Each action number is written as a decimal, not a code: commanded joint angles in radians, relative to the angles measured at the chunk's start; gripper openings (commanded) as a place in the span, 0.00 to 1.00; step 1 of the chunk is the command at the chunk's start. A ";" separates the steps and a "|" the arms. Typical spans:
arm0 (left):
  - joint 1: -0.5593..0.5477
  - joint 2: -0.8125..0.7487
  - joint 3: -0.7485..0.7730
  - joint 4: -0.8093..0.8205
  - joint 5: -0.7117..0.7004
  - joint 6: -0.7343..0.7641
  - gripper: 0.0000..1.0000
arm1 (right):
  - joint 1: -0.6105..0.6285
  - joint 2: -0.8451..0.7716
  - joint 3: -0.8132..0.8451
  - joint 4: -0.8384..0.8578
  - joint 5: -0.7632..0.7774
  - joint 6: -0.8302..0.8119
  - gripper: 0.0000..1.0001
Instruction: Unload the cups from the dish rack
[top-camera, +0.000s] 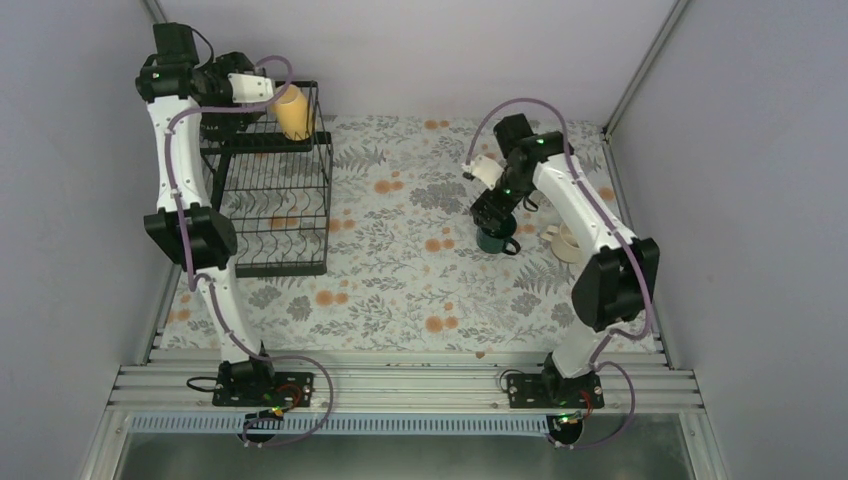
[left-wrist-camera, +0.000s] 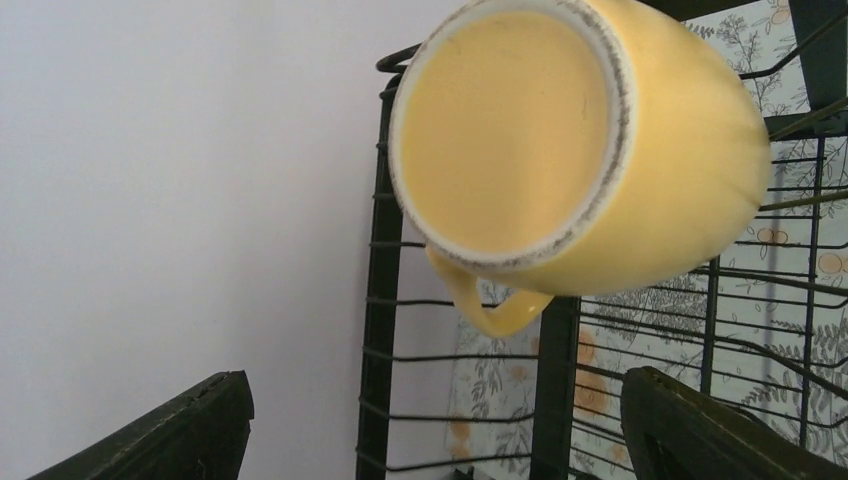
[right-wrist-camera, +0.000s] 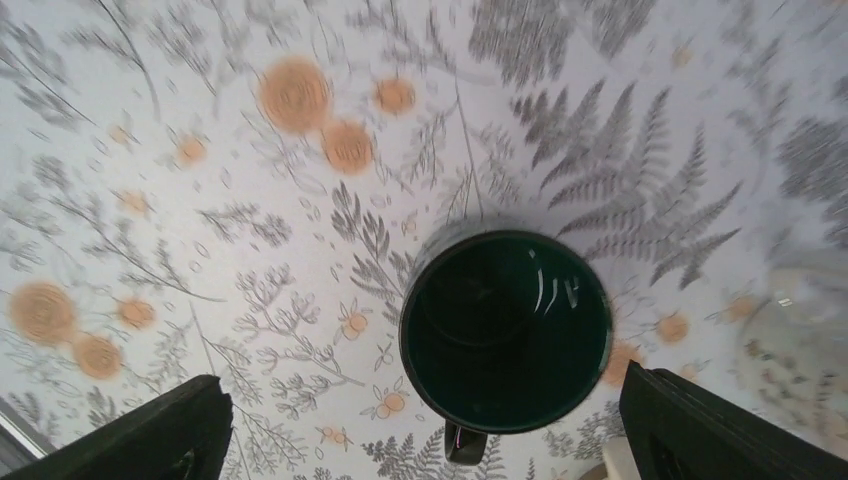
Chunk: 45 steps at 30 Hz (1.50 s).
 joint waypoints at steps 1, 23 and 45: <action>-0.031 0.030 0.034 0.012 0.064 0.051 0.91 | 0.000 -0.064 0.079 -0.071 -0.116 -0.003 1.00; -0.152 0.046 0.044 -0.135 -0.013 0.107 0.44 | -0.005 -0.071 0.035 -0.027 -0.246 -0.023 1.00; -0.186 -0.032 -0.110 -0.180 -0.063 0.084 0.37 | -0.005 -0.130 0.003 -0.016 -0.256 -0.003 1.00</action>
